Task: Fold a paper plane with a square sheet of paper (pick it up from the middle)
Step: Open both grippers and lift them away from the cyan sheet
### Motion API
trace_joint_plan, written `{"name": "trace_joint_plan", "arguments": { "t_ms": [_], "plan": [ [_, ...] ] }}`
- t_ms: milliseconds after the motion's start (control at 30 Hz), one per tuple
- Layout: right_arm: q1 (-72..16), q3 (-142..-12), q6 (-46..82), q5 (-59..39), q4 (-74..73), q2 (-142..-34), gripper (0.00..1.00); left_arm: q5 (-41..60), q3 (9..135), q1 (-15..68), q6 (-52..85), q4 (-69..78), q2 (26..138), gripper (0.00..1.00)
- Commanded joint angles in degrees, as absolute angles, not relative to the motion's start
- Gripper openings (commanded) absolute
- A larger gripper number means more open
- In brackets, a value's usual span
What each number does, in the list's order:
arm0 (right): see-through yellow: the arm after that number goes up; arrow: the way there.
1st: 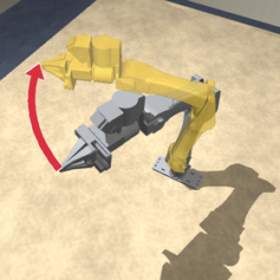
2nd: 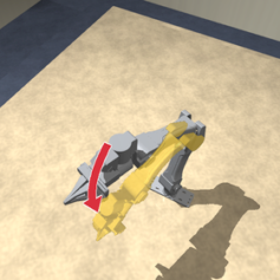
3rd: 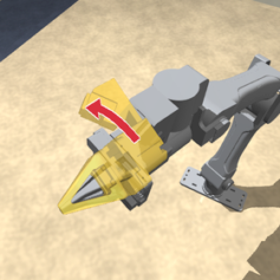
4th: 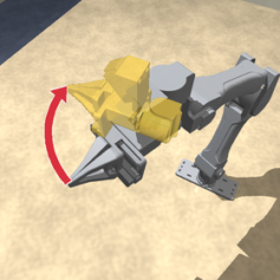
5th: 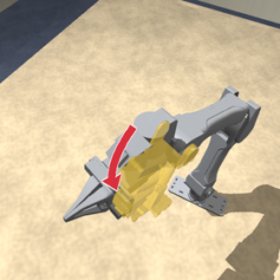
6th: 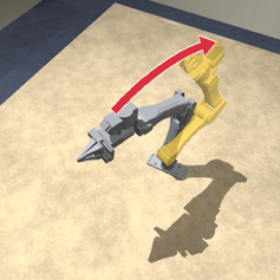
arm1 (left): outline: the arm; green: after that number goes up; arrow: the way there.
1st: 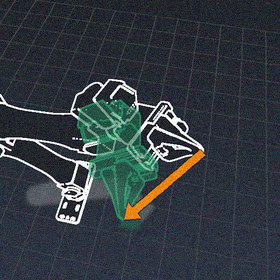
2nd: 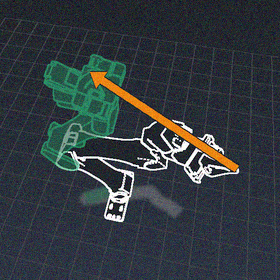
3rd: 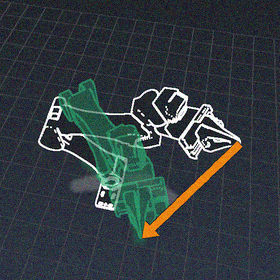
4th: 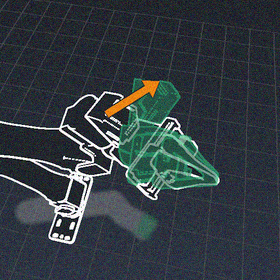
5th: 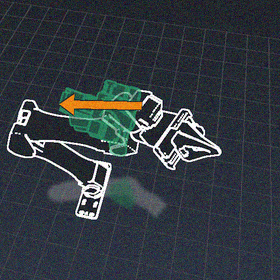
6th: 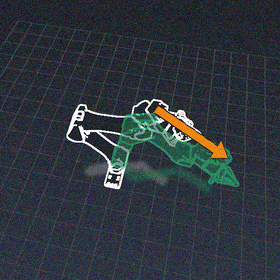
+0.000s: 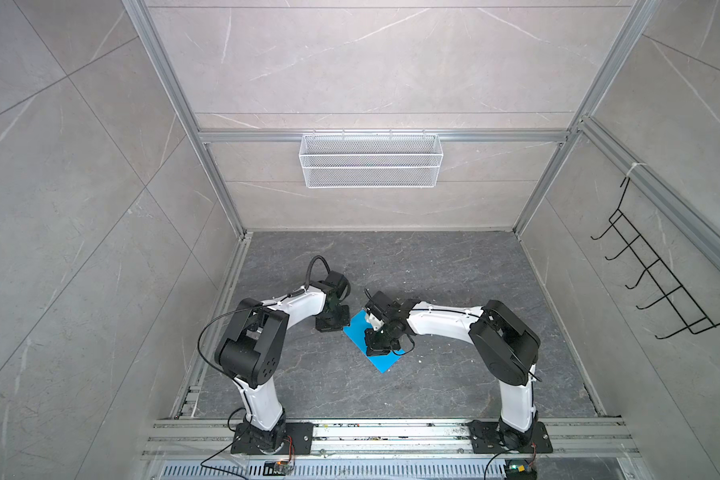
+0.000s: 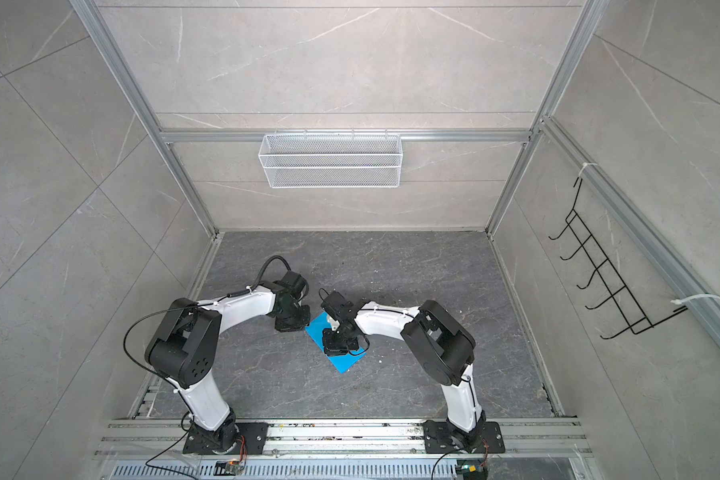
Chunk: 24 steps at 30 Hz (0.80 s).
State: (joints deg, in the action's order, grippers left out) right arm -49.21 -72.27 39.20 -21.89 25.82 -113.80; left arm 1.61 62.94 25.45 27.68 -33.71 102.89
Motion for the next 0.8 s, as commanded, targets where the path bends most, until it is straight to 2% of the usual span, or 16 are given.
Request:
{"name": "trace_joint_plan", "arguments": {
  "t_ms": [0,133,267,333,400,500,633,767],
  "plan": [
    [-49.4,-70.9,39.0,-20.4,26.8,-115.4,0.06,-4.0,65.2,23.5,25.6,-37.6,104.1,0.11],
    [-48.4,-71.1,39.1,-21.7,22.6,-111.9,0.08,-2.2,66.3,22.3,26.7,-36.8,99.0,0.13],
    [-47.1,-68.9,40.6,-23.5,15.7,-106.8,0.14,0.8,62.9,22.6,32.4,-34.8,91.5,0.20],
    [-46.1,-67.3,40.6,-23.2,13.7,-104.1,0.19,3.0,59.0,22.7,36.9,-32.4,87.5,0.27],
    [-44.8,-65.6,39.5,-21.8,13.3,-101.2,0.31,6.8,53.9,23.1,42.3,-27.9,83.4,0.31],
    [-42.6,-64.1,36.7,-19.4,15.9,-99.3,0.42,10.5,47.1,24.3,49.9,-21.4,79.5,0.43],
    [-38.8,-61.2,34.0,-18.1,18.3,-98.2,0.50,11.0,42.8,27.7,56.0,-16.0,78.8,0.51],
    [-35.4,-57.8,33.7,-19.7,17.4,-97.3,0.57,10.1,43.3,29.7,58.1,-14.8,82.2,0.52]
  ]
}}
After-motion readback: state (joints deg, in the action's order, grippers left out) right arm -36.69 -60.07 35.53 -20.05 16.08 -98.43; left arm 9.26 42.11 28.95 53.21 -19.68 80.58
